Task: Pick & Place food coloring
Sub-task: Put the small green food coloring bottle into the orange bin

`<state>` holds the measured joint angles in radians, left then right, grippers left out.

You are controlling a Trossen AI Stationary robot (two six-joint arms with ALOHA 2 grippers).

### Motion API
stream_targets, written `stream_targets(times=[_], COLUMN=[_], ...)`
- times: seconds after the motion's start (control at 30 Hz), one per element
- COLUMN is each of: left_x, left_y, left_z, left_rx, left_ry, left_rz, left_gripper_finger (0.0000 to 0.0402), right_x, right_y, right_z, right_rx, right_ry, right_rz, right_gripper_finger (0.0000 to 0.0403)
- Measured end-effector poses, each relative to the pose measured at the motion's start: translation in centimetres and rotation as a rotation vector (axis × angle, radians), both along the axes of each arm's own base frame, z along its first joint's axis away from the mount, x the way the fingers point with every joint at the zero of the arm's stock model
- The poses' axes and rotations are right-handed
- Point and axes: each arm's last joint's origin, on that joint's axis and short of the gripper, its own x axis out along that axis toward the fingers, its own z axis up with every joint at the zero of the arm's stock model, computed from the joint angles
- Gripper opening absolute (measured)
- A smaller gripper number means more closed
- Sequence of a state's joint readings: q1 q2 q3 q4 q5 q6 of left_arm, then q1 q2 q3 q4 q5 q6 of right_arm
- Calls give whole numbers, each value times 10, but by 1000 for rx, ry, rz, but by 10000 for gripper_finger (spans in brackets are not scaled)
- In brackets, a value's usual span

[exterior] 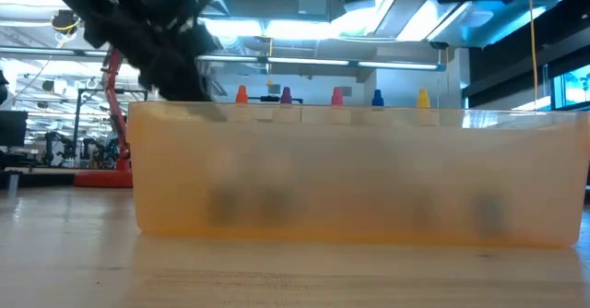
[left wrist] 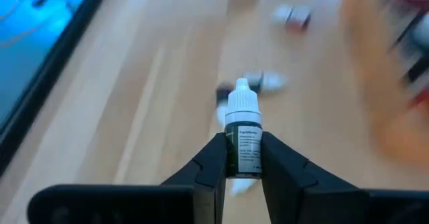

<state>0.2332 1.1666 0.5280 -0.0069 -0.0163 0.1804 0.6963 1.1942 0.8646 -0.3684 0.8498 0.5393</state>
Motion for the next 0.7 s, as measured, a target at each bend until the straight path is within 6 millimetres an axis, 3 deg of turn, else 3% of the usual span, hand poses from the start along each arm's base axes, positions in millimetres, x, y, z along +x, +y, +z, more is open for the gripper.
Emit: stream_targets(times=[0.17,0.33,0.7], left_x=[3,14,38], left_y=[-18,-46,-96], left_z=[29,45,68], left_rx=[-54,-72,-44], left_ry=[-148,-267,-408], left_rz=[-115,-232,-250], left_gripper_finger=[65,65,65], right_x=[13,30,73], right_y=[-2,-7,-14], right_z=[11,19,3], right_rx=[-62,-140,-129], right_ry=[-86,-163,-204], right_rz=[23,24,167], right_gripper_finger=[339,339,339])
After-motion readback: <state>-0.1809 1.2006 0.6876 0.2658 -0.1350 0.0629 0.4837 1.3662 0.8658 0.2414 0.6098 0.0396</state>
